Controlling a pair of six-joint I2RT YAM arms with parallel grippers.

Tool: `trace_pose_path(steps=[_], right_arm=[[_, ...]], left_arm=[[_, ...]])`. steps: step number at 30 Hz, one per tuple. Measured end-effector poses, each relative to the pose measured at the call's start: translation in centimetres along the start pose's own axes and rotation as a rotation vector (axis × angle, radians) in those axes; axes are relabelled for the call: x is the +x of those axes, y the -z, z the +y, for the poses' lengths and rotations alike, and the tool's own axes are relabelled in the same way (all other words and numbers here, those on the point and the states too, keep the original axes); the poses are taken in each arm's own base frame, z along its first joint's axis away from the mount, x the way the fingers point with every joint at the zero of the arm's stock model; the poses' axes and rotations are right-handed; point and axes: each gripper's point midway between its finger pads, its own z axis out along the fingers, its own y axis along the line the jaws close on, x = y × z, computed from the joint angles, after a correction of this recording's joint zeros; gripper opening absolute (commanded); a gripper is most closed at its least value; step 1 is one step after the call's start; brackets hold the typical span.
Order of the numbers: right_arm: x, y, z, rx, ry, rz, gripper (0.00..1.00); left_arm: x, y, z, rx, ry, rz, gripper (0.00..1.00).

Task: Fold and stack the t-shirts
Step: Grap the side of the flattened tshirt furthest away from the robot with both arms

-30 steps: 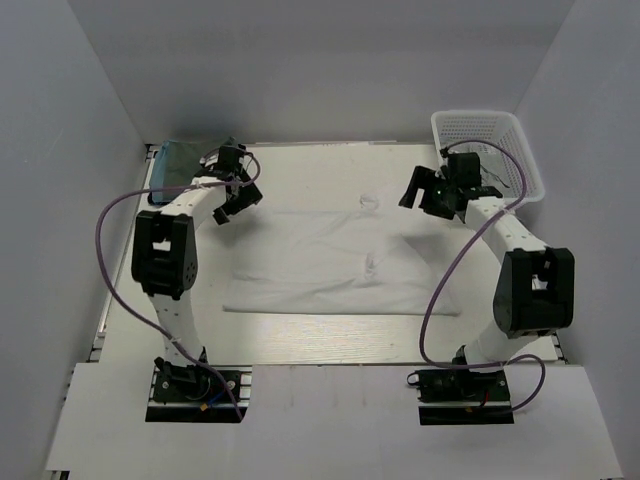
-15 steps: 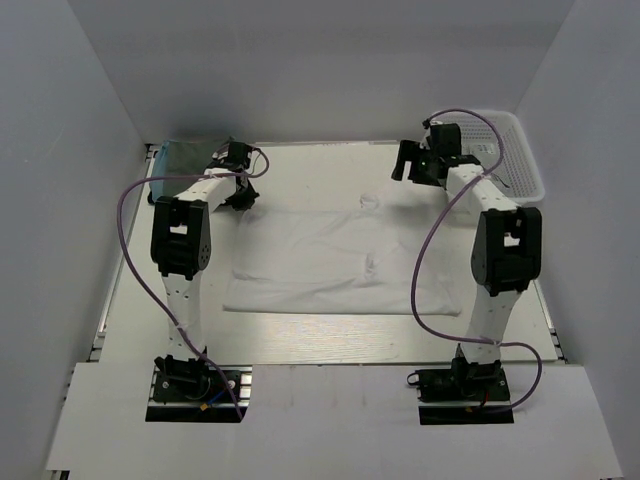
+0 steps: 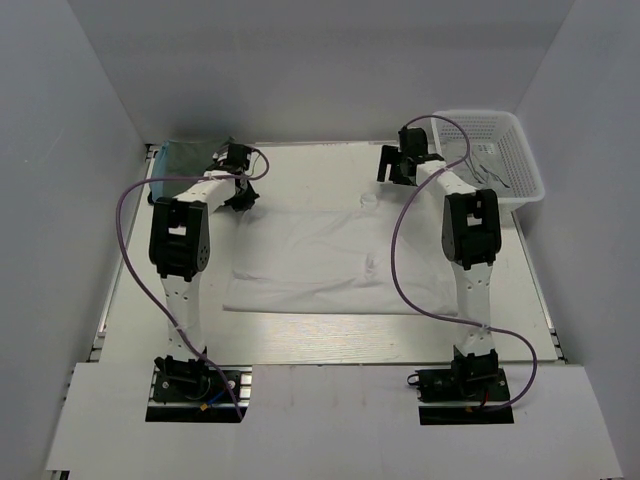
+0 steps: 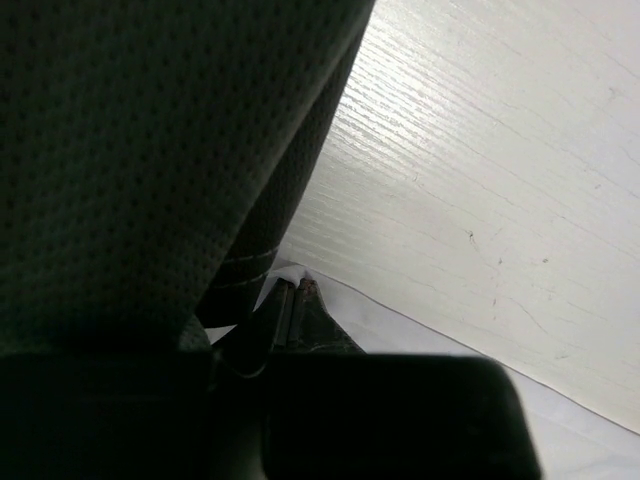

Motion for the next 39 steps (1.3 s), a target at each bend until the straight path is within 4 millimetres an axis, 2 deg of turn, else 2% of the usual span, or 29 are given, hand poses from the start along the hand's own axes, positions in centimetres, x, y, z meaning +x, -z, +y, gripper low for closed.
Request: trace_pose_path(steps=[4, 6, 9, 10, 12, 13, 15, 17, 23, 26, 30, 32, 35, 39], right_arm=[[1.0, -1.0, -0.9, 0.04, -0.007, 0.017, 0.9], [0.9, -1.4, -1.3, 0.057, -0.01, 0.012, 0.89], [0.8, -1.6, -1.5, 0.073, -0.01, 0.004, 0.78], [0.8, -1.6, -1.6, 0.078, -0.01, 0.003, 0.64], [0.7, -1.8, -1.8, 0.088, -0.006, -0.001, 0.53], [0.6, -1.9, -1.9, 0.094, -0.004, -0.004, 0.35], [0.5, -2.1, -2.1, 0.105, -0.002, -0.008, 0.16], [0.3, -2.2, -2.2, 0.113, -0.007, -0.014, 0.0], [0.3, -2.2, -1.5, 0.108, 0.008, -0.03, 0.0], [1.3, -1.1, -1.1, 0.099, 0.029, -0.046, 0.0], [3.7, 2.7, -1.1, 0.094, 0.054, -0.036, 0.0], [3.3, 4.9, -0.6, 0.077, 0.059, -0.072, 0.0], [1.5, 8.4, -0.1, 0.054, 0.056, -0.151, 0.0], [0.2, 12.3, -0.4, 0.044, 0.043, -0.236, 0.0]], left_arm=[[0.2, 0.1, -0.1, 0.018, -0.005, -0.006, 0.0], [0.3, 0.2, -0.1, 0.029, -0.009, -0.004, 0.0], [0.4, 0.2, -0.2, 0.039, -0.012, -0.002, 0.0], [0.4, 0.2, -0.2, 0.042, -0.012, -0.001, 0.0], [0.4, 0.3, -0.4, 0.05, -0.012, 0.001, 0.0], [0.5, 0.2, -0.4, 0.052, -0.013, 0.002, 0.0], [0.5, 0.3, -0.4, 0.057, -0.014, 0.0, 0.0], [0.5, 0.3, -0.4, 0.06, -0.018, 0.0, 0.0], [0.5, 0.3, -0.4, 0.064, -0.033, -0.002, 0.0], [0.4, 0.6, -0.4, 0.071, -0.046, -0.007, 0.0], [0.2, 2.1, -0.2, 0.088, -0.061, -0.03, 0.0], [0.0, 3.5, -0.1, 0.1, -0.069, -0.047, 0.0], [-0.6, 5.5, -0.3, 0.126, -0.08, -0.085, 0.0], [-0.9, 7.4, -0.1, 0.15, -0.098, -0.12, 0.0]])
